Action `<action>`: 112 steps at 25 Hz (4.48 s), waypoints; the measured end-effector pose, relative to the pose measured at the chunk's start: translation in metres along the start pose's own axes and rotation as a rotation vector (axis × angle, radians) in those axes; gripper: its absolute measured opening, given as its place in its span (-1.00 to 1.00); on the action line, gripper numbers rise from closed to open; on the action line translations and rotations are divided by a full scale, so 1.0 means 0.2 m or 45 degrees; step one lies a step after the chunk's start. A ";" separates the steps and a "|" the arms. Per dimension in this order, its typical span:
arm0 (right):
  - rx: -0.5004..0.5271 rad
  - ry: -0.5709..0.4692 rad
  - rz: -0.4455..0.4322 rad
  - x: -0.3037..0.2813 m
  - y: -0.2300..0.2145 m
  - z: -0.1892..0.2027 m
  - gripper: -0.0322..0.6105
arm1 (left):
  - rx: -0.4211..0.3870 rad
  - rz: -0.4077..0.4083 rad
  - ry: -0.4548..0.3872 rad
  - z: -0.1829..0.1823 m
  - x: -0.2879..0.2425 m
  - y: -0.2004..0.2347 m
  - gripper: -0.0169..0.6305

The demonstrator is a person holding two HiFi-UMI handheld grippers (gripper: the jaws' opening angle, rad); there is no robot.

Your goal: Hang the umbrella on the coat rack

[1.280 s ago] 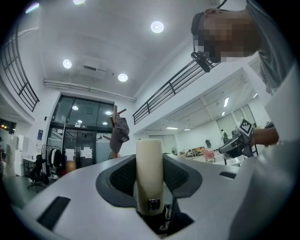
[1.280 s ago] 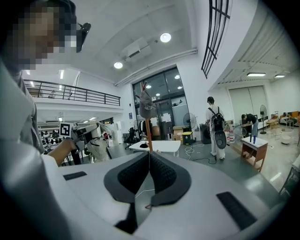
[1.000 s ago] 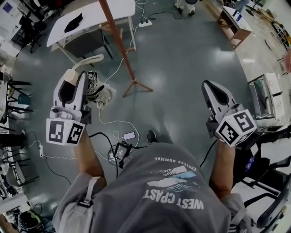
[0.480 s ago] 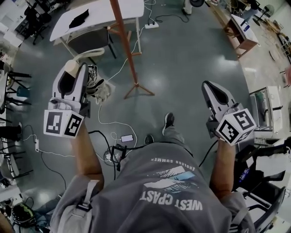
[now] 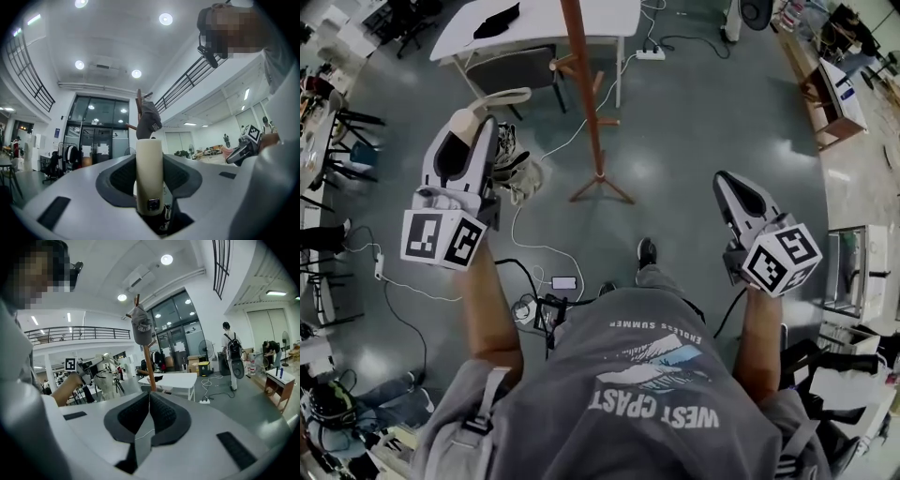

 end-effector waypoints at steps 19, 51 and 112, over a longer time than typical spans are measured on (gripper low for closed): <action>-0.034 0.175 -0.125 -0.39 -0.29 0.06 -0.81 | 0.064 -0.124 0.086 0.33 -0.38 0.10 -0.44; -0.111 0.282 -0.116 -0.45 -0.34 0.20 -0.81 | 0.104 0.002 0.180 0.58 -0.50 -0.16 -0.44; -0.197 0.336 -0.052 -0.43 -0.40 0.38 -0.81 | 0.108 0.067 0.605 1.45 -0.72 -0.26 -0.44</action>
Point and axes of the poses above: the fingertips, and each gripper's own axes: x backward along the fingers, y to its left, z out of its underside, the point moved 1 cm from there along x, backward along the fingers, and after that the axes turned 8 degrees about -z, right-handed, at the moved point
